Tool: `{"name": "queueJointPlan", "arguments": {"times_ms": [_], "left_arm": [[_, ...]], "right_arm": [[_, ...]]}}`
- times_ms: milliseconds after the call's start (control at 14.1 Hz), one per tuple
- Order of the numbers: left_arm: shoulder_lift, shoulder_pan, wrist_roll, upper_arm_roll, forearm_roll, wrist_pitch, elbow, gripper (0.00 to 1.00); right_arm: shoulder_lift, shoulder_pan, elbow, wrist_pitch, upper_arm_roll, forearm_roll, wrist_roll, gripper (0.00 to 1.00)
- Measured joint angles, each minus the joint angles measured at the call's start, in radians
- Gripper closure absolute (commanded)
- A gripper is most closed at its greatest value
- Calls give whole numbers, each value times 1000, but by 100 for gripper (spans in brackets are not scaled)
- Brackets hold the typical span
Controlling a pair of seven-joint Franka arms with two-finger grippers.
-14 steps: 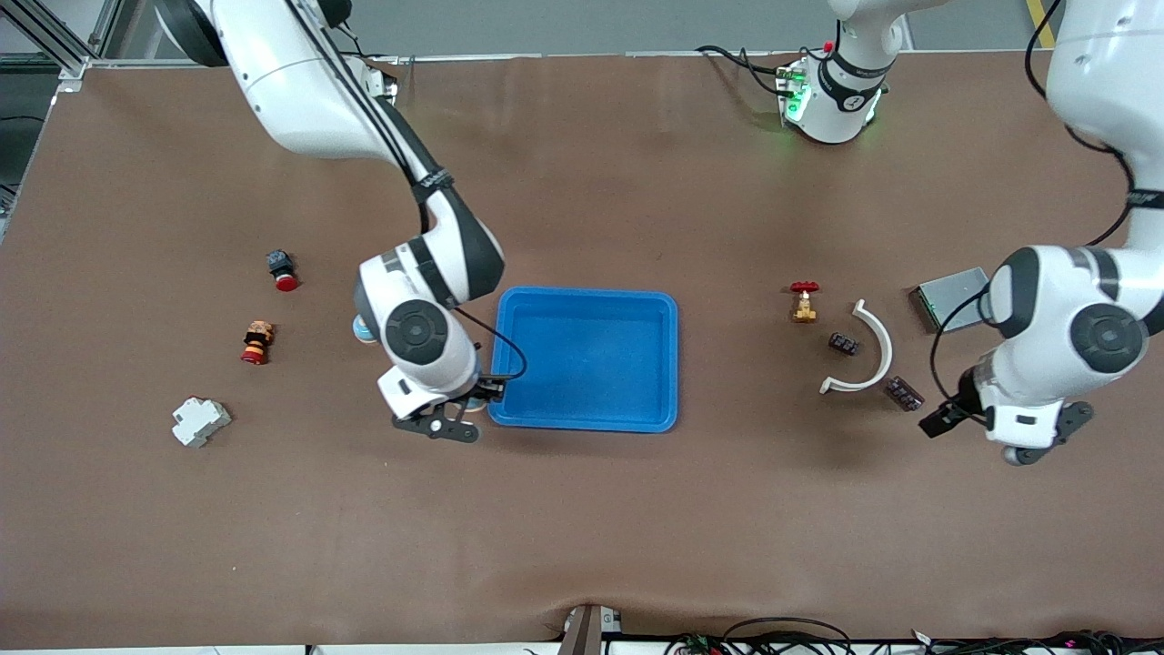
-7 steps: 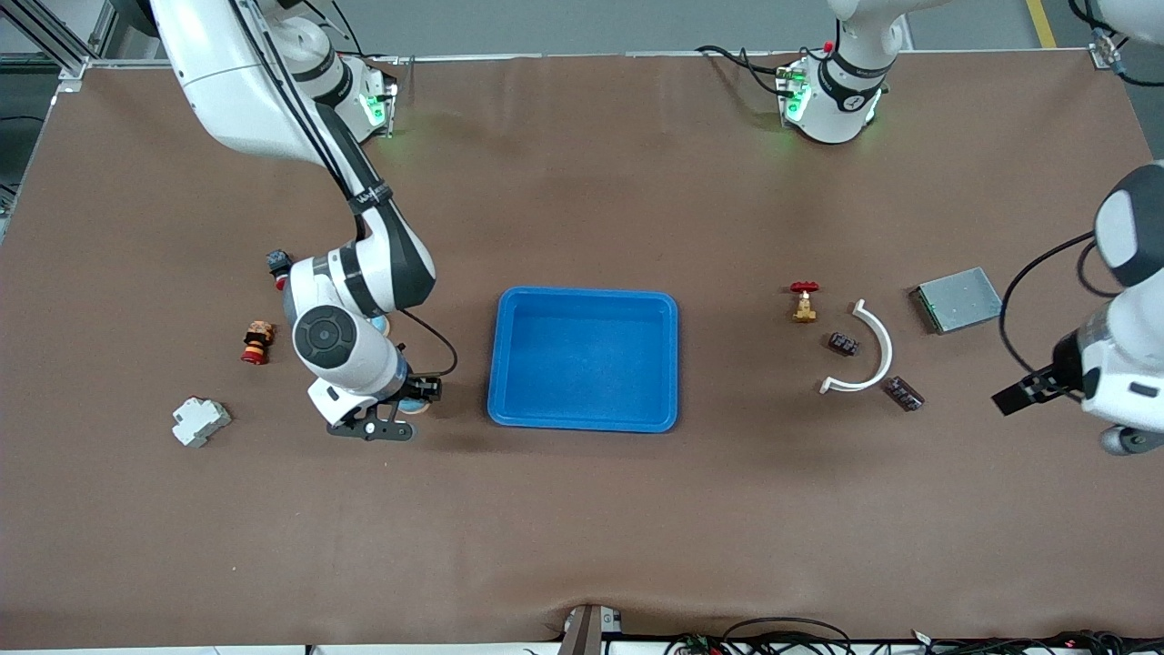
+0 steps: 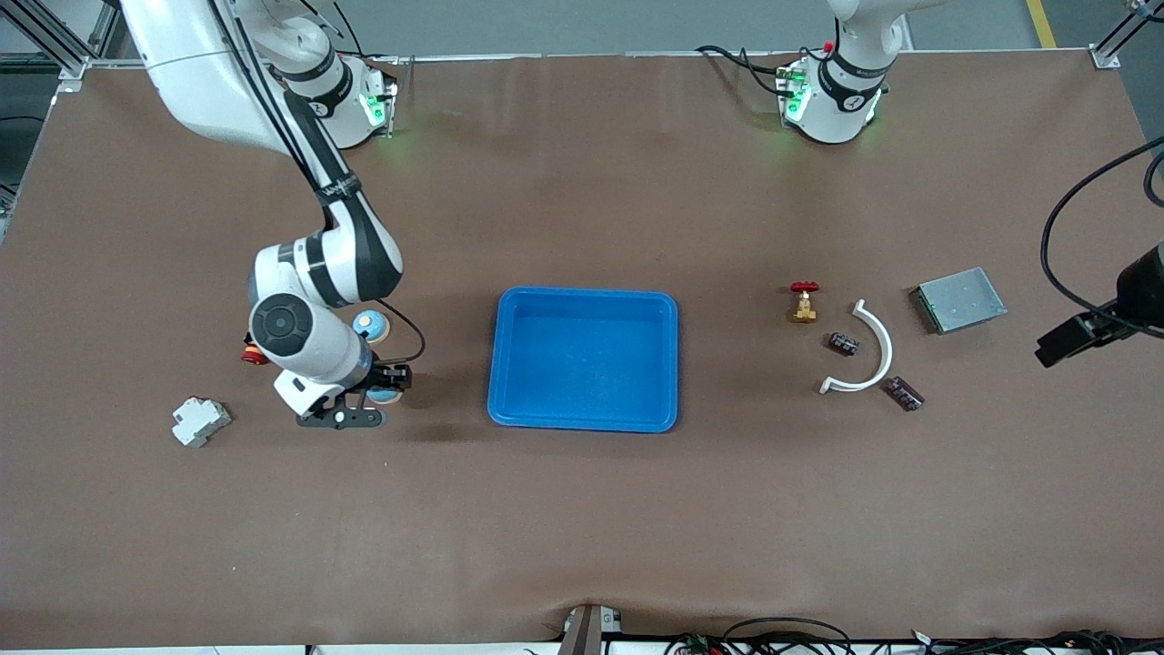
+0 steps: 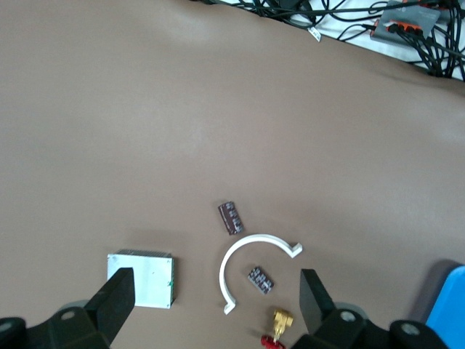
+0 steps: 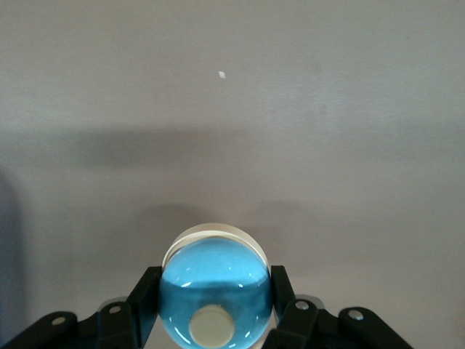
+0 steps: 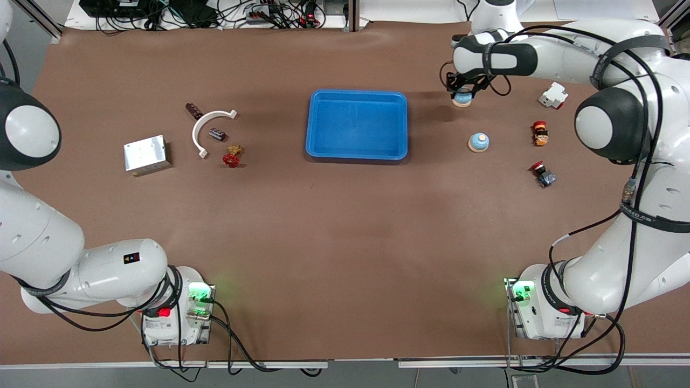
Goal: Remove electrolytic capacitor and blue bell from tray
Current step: 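Carry the bell toward the first bell while the left gripper returns, then lower the bell beside the first bell and open the right gripper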
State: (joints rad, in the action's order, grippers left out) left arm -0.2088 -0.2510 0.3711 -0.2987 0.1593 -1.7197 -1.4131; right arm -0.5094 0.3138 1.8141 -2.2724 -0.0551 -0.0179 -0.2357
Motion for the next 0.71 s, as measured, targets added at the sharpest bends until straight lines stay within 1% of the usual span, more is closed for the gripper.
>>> {"name": "queueJointPlan", "arguments": {"times_ms": [142, 283, 354, 425, 496, 708], "left_arm": [[25, 2, -9, -3, -6, 40, 0, 0], [53, 3, -41, -3, -38, 79, 0, 0], [69, 5, -66, 1, -48, 103, 0, 0], [86, 20, -86, 21, -55, 131, 0, 0], [103, 56, -102, 63, -66, 155, -1, 0], [161, 197, -159, 227, -127, 197, -30, 0]], "right_arm": [[17, -26, 29, -15, 0, 0, 46, 100], [25, -51, 56, -43, 0, 0, 90, 100], [27, -62, 71, -60, 0, 0, 107, 100], [27, -69, 85, -79, 0, 0, 117, 100], [27, -71, 98, -96, 0, 0, 123, 100], [27, -72, 126, -138, 2, 0, 130, 100]]}}
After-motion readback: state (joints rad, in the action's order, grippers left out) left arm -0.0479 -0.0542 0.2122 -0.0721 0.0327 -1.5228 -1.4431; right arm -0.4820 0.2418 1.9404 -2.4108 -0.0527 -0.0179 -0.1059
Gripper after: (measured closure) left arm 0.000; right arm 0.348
